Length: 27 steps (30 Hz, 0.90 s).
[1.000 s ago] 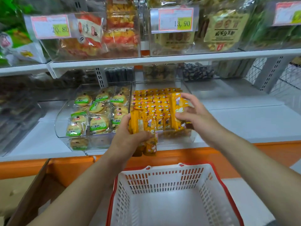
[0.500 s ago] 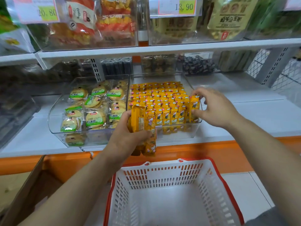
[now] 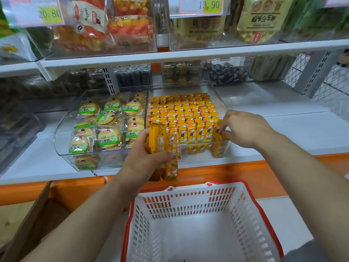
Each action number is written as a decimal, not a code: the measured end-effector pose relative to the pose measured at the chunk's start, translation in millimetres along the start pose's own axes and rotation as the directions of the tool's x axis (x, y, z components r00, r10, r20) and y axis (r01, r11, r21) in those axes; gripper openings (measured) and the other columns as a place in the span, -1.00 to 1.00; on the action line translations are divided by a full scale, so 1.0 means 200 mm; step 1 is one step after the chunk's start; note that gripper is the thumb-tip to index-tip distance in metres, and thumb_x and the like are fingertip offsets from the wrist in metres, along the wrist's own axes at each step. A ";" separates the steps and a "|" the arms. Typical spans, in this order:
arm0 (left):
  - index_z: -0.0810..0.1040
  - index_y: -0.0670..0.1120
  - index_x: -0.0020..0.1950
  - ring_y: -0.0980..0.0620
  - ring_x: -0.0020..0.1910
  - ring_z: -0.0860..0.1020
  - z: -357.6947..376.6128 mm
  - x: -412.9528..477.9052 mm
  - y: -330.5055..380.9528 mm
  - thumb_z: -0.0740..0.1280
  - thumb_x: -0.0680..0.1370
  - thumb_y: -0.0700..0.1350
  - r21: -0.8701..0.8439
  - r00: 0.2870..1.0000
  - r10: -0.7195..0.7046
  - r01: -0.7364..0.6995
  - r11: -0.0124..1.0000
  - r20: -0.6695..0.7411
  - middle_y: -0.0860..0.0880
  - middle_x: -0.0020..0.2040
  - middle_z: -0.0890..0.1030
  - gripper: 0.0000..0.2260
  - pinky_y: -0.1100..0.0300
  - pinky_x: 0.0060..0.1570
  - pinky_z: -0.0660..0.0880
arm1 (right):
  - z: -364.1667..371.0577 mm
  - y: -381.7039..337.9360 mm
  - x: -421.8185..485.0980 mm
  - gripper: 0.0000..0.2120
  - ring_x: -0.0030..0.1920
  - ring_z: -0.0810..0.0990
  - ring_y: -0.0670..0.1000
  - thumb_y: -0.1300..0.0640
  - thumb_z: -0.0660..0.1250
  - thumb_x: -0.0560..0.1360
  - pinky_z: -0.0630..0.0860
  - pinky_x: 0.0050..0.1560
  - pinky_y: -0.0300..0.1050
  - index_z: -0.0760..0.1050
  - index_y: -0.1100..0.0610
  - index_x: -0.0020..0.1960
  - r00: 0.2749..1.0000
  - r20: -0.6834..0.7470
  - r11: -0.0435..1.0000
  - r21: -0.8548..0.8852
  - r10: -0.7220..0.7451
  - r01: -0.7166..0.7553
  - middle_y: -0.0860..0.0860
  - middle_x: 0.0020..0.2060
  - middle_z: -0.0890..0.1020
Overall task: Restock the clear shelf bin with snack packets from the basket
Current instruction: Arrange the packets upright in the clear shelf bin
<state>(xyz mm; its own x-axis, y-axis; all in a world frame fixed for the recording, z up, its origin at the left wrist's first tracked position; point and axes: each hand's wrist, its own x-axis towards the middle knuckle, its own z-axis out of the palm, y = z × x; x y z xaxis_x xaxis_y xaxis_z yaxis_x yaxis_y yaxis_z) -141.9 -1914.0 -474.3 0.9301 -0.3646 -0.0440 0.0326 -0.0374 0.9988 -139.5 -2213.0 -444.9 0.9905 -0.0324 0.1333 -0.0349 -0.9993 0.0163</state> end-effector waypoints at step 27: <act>0.51 0.12 0.19 -0.13 -0.09 0.65 0.09 0.01 0.06 0.51 0.48 -0.23 -0.109 0.999 -0.022 0.017 0.994 -0.042 0.03 -0.16 0.72 -0.61 -0.06 -0.10 0.59 | -0.11 -0.17 -0.15 -0.79 -0.21 0.69 0.05 0.22 0.49 0.47 0.67 -0.07 0.09 0.55 0.00 0.02 0.969 -0.091 0.230 0.972 0.231 0.036 -0.01 -0.07 0.61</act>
<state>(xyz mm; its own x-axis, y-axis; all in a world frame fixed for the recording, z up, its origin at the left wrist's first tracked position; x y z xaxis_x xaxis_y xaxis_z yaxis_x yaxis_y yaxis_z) -146.9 -1931.1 -463.4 0.9438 -0.3241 -0.0649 0.0884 0.0582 0.9944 -171.5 -2177.1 -427.2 0.9394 -0.2604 0.2230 0.1570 -0.2514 -0.9551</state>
